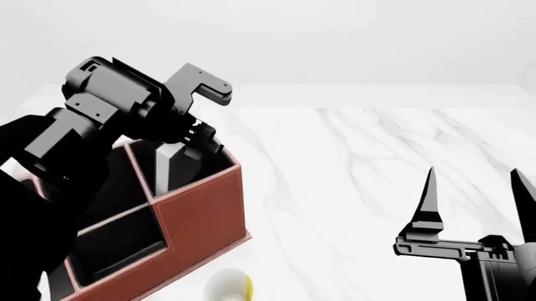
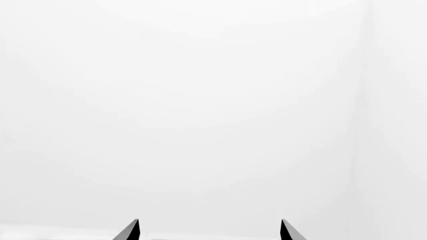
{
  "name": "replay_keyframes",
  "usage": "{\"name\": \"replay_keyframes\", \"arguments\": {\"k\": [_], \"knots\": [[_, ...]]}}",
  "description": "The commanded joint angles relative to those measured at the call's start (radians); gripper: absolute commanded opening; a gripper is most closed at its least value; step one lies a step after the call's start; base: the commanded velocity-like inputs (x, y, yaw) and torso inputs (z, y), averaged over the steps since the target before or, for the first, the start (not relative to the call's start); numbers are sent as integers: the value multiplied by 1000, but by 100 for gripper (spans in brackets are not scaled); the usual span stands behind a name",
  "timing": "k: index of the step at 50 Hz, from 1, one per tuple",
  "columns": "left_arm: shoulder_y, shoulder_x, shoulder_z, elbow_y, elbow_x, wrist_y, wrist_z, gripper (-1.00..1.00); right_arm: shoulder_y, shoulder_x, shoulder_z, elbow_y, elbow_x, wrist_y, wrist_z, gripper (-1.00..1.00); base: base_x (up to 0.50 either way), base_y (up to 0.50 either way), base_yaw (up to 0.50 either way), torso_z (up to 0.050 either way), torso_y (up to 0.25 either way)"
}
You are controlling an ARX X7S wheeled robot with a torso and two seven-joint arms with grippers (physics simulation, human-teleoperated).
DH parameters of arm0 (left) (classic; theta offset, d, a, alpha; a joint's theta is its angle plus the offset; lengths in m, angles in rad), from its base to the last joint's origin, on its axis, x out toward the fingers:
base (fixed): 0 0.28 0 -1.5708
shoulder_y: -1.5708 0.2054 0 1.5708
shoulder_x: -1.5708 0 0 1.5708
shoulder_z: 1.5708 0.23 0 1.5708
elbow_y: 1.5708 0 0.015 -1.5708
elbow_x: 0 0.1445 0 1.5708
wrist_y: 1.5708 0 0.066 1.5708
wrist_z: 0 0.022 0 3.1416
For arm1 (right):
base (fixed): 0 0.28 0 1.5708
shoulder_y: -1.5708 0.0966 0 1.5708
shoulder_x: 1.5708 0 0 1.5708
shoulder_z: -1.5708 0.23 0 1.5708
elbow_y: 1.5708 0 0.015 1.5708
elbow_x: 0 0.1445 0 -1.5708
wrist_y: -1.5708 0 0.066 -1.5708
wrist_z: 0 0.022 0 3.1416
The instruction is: Pick up the book and place it in the right compartment of the caddy.
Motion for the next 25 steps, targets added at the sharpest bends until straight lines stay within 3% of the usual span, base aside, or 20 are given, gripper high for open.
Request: {"name": "replay_keyframes", "arguments": {"k": [1, 5, 6, 25], "knots": [[0, 3, 6, -10, 38, 6, -14, -100, 1, -5, -3, 4, -4, 2, -3, 100, 0, 0, 0, 0, 0], [3, 4, 7, -11, 39, 5, -15, -100, 1, -6, -4, 5, -5, 1, -4, 100, 0, 0, 0, 0, 0], [3, 6, 8, -17, 41, 6, -14, 100, 1, -6, -4, 5, -5, 2, -4, 100, 0, 0, 0, 0, 10], [-4, -6, 6, 8, 39, -12, -29, 100, -2, -5, -1, 3, -5, 1, -4, 100, 0, 0, 0, 0, 0]]}}
